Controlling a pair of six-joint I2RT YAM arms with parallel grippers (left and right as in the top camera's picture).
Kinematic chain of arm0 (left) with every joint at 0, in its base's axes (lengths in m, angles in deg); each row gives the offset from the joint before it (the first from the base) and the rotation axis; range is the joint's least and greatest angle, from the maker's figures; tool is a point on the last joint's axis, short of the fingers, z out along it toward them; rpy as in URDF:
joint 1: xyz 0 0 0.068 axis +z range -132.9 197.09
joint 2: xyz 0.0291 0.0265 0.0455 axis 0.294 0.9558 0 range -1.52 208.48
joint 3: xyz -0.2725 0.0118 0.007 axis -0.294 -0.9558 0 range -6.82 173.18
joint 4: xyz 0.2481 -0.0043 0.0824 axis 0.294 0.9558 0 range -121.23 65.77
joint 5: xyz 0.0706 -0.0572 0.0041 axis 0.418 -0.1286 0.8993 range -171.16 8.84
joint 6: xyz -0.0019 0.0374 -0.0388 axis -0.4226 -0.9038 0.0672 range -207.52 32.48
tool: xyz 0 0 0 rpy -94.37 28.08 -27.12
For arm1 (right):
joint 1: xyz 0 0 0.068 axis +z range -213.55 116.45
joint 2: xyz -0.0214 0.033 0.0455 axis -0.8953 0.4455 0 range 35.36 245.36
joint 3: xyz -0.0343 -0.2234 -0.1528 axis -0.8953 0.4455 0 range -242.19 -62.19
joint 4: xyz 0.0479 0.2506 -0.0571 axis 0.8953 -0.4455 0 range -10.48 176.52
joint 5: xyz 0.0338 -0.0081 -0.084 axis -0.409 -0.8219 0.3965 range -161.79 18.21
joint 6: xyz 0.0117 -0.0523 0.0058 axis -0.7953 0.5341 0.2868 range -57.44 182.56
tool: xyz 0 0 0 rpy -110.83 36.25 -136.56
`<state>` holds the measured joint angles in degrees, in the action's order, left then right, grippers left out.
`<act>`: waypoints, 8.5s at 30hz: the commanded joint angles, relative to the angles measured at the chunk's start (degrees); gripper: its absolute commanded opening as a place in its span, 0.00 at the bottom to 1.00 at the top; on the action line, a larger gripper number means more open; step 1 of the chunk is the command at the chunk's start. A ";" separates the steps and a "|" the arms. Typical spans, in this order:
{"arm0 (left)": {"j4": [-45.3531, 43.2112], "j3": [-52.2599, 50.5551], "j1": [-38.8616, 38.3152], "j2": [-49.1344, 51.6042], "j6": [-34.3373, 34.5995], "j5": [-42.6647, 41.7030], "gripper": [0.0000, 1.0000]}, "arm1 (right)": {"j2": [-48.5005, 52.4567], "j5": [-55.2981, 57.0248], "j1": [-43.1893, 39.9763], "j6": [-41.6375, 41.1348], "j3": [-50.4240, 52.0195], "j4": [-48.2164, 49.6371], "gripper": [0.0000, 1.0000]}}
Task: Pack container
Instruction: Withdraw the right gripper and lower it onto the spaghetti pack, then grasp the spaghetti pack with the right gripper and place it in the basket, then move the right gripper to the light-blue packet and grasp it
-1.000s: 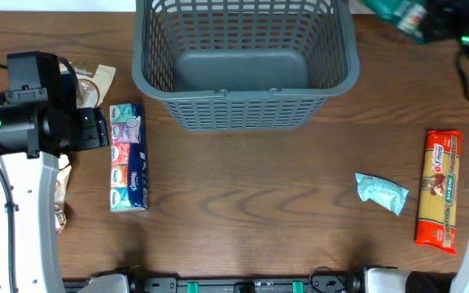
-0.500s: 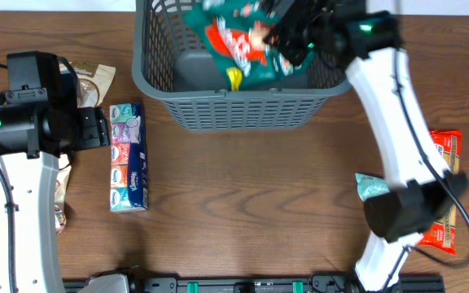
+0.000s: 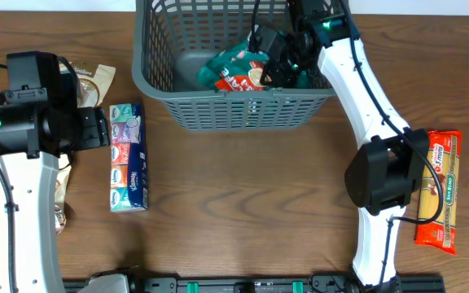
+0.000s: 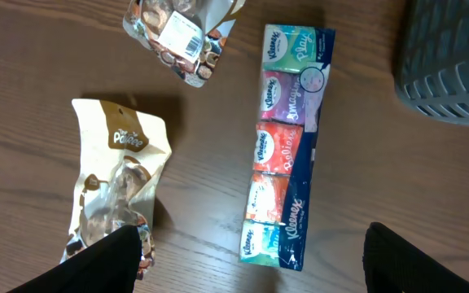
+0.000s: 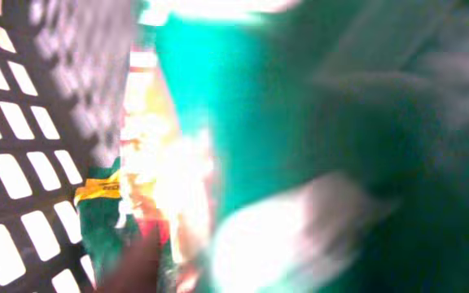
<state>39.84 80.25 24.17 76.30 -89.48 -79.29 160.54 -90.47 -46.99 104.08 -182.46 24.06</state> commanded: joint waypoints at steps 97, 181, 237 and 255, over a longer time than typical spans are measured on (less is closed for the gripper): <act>1.05 0.15 0.24 0.02 -0.35 -1.05 0.77 | -25.94 9.62 -55.25 -37.40 52.96 23.32 0.01; 2.38 0.15 0.24 0.02 -0.57 -1.44 0.77 | -22.25 -3.72 -7.67 -18.03 -18.40 -8.85 0.99; 2.10 0.15 0.24 0.02 3.98 -2.73 0.77 | -49.03 18.29 -28.57 10.91 53.11 -10.91 0.88; 1.97 0.15 0.24 0.02 3.93 1.16 0.77 | -47.10 18.23 -33.14 14.91 78.77 15.85 0.93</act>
<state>41.80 80.25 24.17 76.30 -86.00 -79.86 112.39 -71.83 -79.47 117.52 -104.80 38.45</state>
